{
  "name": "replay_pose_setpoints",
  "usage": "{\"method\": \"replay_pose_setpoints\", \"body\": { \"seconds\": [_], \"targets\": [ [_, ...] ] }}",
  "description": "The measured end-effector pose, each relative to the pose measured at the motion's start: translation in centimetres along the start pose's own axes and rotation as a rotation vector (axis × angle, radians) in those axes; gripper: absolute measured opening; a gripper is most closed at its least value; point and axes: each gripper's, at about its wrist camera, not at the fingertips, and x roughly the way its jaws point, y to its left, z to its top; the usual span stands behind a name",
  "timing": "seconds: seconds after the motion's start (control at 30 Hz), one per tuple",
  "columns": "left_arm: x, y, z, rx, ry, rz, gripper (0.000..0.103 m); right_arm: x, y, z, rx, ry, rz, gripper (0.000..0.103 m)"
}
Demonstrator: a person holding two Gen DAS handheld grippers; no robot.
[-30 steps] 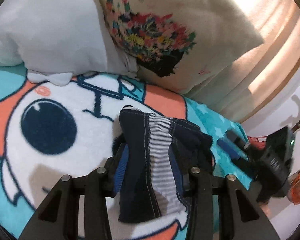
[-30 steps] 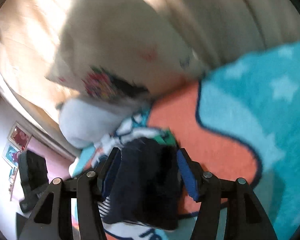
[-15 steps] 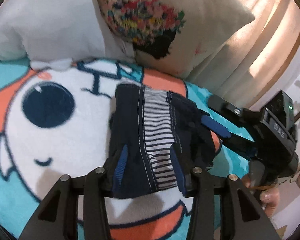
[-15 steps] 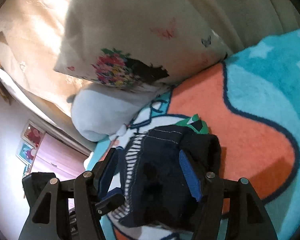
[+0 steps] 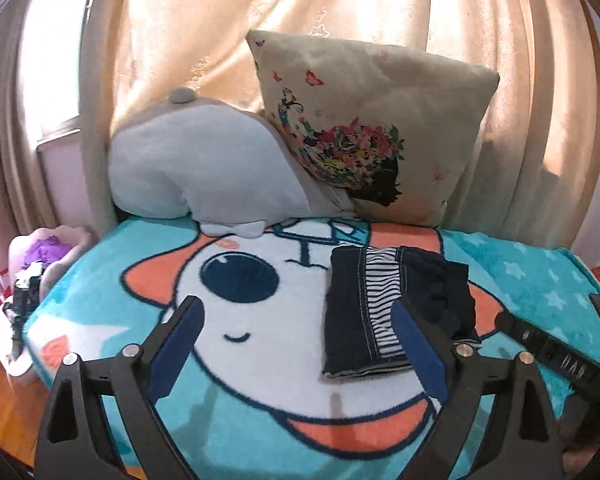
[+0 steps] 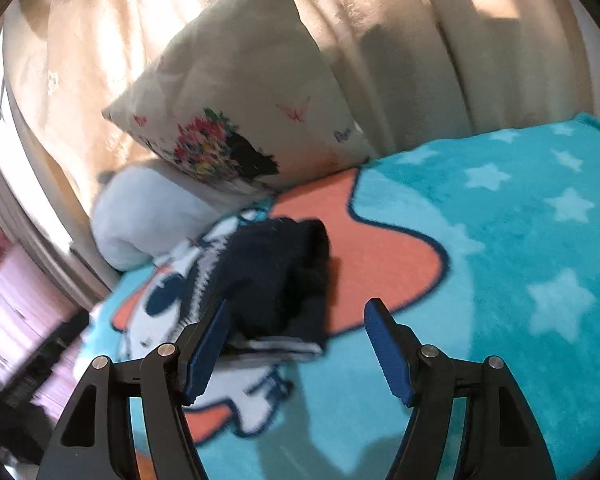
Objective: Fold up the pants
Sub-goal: 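Release the folded pants and withdraw both grippers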
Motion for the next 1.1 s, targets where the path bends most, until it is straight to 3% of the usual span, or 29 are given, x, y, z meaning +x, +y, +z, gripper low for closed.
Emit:
{"method": "replay_pose_setpoints", "body": {
  "seconds": [0.13, 0.47, 1.1],
  "targets": [
    [-0.8, -0.3, -0.4, 0.017, 0.024, 0.033, 0.097, -0.3, 0.7, -1.3, -0.030, 0.023, -0.024, 0.074],
    [-1.5, -0.1, -1.3, -0.008, 0.089, 0.009, 0.097, -1.5, 3.4, -2.8, -0.136, 0.014, -0.075, 0.077],
    [1.4, 0.4, -2.0, -0.028, 0.192, -0.022, 0.097, 0.8, 3.4, -3.0, -0.135, 0.080, -0.126, 0.077]
  ]
}}
